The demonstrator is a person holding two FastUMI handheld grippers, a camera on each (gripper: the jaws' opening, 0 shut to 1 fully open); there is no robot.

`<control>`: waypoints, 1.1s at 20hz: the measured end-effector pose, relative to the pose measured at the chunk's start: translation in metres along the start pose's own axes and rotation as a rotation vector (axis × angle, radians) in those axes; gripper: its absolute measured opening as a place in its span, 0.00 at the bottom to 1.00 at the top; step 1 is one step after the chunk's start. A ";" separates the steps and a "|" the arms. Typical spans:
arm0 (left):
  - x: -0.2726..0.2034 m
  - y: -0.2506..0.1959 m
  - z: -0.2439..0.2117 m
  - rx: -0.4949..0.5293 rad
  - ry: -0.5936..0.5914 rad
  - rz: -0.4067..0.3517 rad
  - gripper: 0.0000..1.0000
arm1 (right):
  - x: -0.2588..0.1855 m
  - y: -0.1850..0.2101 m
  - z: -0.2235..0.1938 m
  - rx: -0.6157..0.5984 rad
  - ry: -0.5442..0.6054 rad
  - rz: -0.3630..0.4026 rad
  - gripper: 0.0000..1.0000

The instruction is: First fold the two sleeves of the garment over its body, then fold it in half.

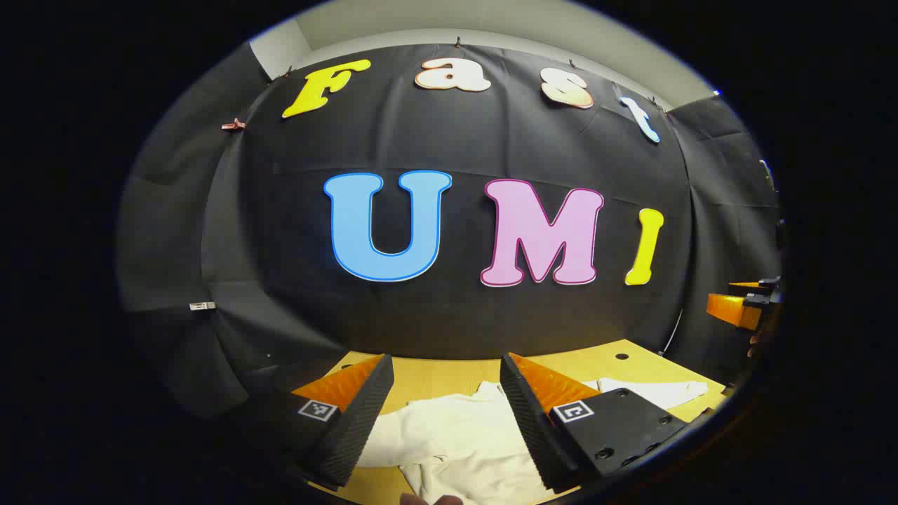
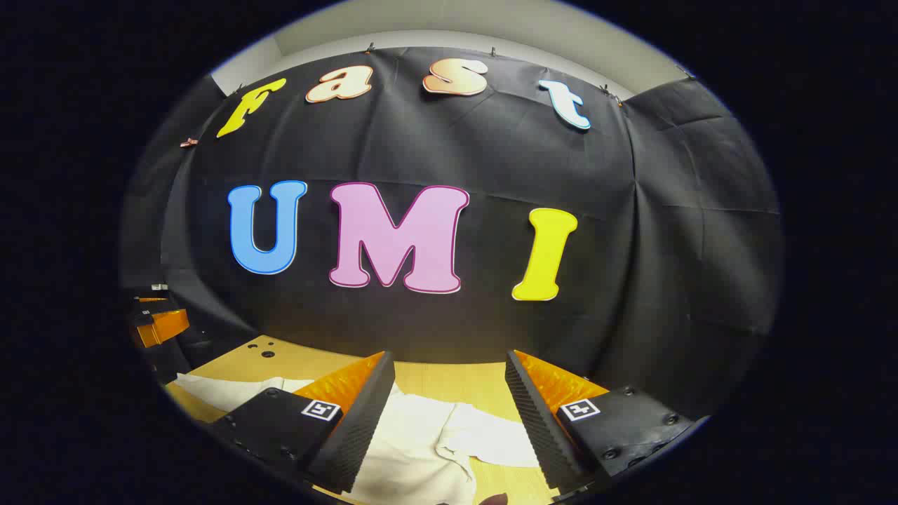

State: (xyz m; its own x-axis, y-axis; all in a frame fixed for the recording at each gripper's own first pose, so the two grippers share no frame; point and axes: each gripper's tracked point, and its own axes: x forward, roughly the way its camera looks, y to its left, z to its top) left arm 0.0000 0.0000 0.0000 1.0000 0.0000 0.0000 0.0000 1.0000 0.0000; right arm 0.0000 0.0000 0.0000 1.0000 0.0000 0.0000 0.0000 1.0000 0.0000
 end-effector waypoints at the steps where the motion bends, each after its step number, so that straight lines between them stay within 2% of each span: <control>1: 0.000 0.000 0.000 0.002 0.001 0.001 0.96 | 0.002 -0.003 -0.001 0.005 0.004 -0.003 0.98; 7: 0.005 -0.012 -0.003 0.020 0.010 0.012 0.96 | 0.010 -0.032 -0.010 0.032 0.022 -0.036 0.97; 14: 0.012 -0.037 -0.007 0.048 0.016 0.017 0.96 | 0.018 -0.064 -0.028 0.009 0.046 -0.051 0.97; 18: 0.016 -0.052 -0.013 0.061 0.032 0.021 0.96 | 0.025 -0.094 -0.061 0.035 0.138 -0.094 0.97; 22: 0.017 -0.066 -0.021 0.071 0.053 0.032 0.96 | 0.028 -0.140 -0.112 0.036 0.281 -0.151 0.98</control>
State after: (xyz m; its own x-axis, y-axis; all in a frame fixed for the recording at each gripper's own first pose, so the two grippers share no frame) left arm 0.0172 -0.0663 -0.0208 0.9981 0.0334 -0.0515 -0.0297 0.9970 0.0715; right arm 0.0278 -0.1403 -0.1116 0.9497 -0.1432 -0.2786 0.1532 0.9881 0.0143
